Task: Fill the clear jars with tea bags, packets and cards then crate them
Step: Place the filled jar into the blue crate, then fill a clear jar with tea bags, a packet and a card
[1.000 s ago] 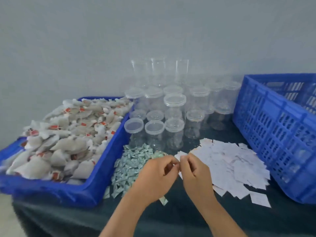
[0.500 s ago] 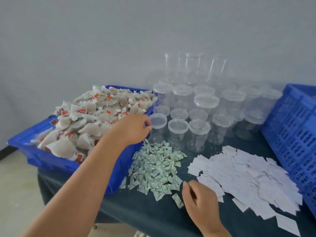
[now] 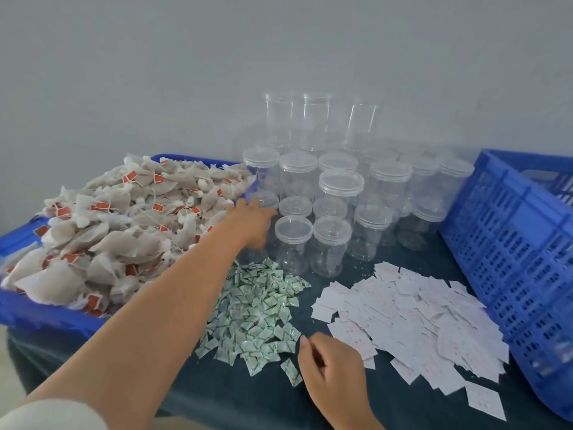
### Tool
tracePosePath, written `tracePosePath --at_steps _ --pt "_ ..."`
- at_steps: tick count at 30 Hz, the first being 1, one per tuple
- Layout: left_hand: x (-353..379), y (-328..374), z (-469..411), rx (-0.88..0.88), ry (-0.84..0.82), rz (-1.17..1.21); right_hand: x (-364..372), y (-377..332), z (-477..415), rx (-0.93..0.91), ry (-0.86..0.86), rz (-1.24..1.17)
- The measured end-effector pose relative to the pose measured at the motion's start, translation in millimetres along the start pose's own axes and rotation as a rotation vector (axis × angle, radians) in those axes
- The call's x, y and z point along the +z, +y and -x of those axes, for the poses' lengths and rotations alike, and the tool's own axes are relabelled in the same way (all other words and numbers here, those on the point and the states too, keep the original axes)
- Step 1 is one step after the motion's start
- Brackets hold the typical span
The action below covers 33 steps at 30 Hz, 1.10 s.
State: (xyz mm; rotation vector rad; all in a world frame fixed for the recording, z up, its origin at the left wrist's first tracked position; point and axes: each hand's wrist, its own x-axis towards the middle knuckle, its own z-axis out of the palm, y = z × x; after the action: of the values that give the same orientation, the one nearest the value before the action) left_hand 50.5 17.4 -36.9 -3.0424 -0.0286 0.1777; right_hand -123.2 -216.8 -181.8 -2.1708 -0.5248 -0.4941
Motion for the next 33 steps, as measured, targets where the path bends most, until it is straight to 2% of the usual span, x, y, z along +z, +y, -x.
tracePosePath --at_steps 5,10,13,15,18,20,22,24,26,27,30,33 --pt "-2.0 -15.0 6.5 -0.002 0.052 0.111 2.4 3.1 0.9 0.022 0.016 -0.024" --pt "-45.0 -23.2 48.5 -0.027 0.27 0.19 -0.3 1.8 1.2 0.09 0.073 -0.079" --pt "-65.1 -18.2 100.9 0.044 0.353 0.326 -9.9 -14.3 -4.0 0.108 0.092 -0.146" --pt "-67.6 0.2 140.2 0.135 0.341 0.318 -20.6 -34.3 -15.2 0.168 0.028 -0.284" --pt "-49.7 43.0 180.8 0.267 0.344 0.193 -32.7 -56.8 -31.5 0.153 -0.18 -0.455" --pt "-31.9 65.2 192.3 0.29 0.408 0.154 -39.4 -62.1 -37.8 0.128 -0.198 -0.512" --pt "-20.3 72.9 195.2 0.338 0.414 0.2 -49.8 -60.1 -40.3 0.122 -0.183 -0.414" --pt "-13.7 72.0 194.2 0.489 0.309 0.22 -60.5 -48.2 -36.7 0.067 -0.271 -0.272" --pt "-6.4 71.8 192.6 0.621 0.25 0.184 -71.9 -38.0 -31.2 0.119 -0.415 -0.344" --pt "-0.8 73.7 191.9 0.633 0.255 0.181 -75.5 -33.8 -28.8 0.143 -0.444 -0.362" --pt "17.1 83.6 194.8 0.483 0.266 0.199 -73.8 -31.8 -19.5 0.121 -0.361 -0.24" --pt "29.5 98.0 194.0 0.28 0.285 0.347 -63.9 -35.5 -13.2 0.021 -0.128 0.064"
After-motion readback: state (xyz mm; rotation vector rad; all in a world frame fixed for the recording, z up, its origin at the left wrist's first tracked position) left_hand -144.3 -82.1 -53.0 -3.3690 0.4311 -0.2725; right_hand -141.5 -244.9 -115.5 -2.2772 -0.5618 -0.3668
